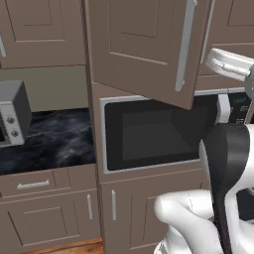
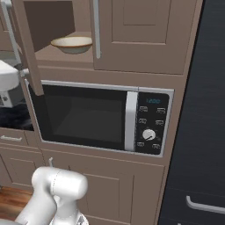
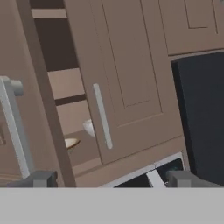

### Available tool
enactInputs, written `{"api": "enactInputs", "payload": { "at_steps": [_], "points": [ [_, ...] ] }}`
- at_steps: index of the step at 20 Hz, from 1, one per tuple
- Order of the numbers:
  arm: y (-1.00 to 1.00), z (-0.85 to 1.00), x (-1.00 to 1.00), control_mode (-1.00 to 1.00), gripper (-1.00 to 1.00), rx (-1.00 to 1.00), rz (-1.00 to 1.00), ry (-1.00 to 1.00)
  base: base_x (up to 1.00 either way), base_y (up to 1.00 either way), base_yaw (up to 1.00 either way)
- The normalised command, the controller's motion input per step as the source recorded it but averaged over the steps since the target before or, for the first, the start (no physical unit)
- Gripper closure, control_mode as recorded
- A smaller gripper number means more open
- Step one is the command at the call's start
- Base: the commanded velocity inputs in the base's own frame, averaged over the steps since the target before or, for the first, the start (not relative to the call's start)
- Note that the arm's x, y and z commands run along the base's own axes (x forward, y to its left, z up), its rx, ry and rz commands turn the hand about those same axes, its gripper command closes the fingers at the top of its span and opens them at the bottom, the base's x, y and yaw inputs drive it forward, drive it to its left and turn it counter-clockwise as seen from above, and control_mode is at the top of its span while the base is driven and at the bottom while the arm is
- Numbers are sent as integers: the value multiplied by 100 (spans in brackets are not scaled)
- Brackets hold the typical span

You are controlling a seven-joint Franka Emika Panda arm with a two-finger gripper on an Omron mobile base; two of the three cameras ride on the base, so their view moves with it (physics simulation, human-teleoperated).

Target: Move the bowls from the cabinet to the plates on the dining table.

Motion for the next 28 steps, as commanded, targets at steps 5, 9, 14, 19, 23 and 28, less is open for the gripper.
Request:
{"api": "enactInputs", "payload": {
  "at_steps": [5, 9, 14, 19, 23, 28],
  "points": [
    [-34, 2, -6, -100, -100, 2, 10, -1, 0, 0, 0],
    [-30, 0, 0, -100, -100, 4, 10, 0, 0, 0, 0],
    [-18, 0, 17, -100, -100, 8, 12, 0, 0, 0, 0],
    [-11, -1, 14, -100, -100, 8, 15, 1, 0, 0, 0],
    [0, 0, 20, -100, -100, 8, 19, 1, 0, 0, 0],
    [0, 0, 26, -100, -100, 11, 19, 1, 0, 0, 0]
  ]
}}
